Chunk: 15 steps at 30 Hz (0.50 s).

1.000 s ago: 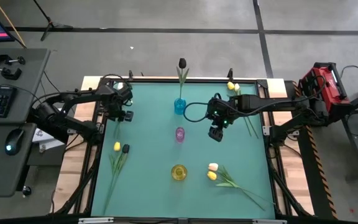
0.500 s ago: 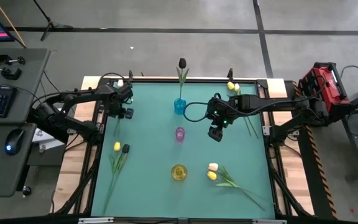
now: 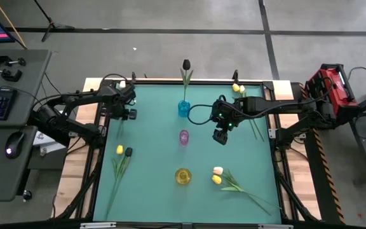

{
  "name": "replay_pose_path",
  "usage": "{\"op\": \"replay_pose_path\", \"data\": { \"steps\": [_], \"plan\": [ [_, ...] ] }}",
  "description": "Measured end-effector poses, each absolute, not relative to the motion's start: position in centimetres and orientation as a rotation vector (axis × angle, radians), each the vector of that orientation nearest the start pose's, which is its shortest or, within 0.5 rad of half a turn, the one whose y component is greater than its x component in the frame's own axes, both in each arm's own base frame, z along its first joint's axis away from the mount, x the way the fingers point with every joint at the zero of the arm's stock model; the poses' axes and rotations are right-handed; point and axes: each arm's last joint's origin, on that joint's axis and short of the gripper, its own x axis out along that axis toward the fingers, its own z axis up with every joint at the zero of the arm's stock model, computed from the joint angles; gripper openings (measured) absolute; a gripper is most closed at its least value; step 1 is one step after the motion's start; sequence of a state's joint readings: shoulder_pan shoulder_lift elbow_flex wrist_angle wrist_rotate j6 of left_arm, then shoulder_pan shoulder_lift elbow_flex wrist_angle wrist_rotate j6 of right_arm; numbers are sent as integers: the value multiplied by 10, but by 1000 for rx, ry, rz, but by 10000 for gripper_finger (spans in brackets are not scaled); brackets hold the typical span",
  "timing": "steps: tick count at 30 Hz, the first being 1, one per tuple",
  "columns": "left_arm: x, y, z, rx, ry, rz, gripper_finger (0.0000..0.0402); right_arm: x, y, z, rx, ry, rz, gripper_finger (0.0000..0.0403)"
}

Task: Sort flowers into vase by color
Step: Put the top left black tulip into the blue vase

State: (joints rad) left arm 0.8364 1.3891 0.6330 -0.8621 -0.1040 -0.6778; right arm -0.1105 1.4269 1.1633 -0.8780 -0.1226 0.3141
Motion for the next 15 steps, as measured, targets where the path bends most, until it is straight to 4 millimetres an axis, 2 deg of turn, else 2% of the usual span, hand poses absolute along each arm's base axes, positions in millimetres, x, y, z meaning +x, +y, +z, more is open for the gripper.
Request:
{"op": "replay_pose_path", "data": {
  "steps": [6,15],
  "plan": [
    [131,146,144,-1169,1194,1196,117,273,-27,271,412,1130,-168,261],
    [128,145,162,-1087,1216,1179,117,273,-27,271,412,1127,-168,261]
  ]
}}
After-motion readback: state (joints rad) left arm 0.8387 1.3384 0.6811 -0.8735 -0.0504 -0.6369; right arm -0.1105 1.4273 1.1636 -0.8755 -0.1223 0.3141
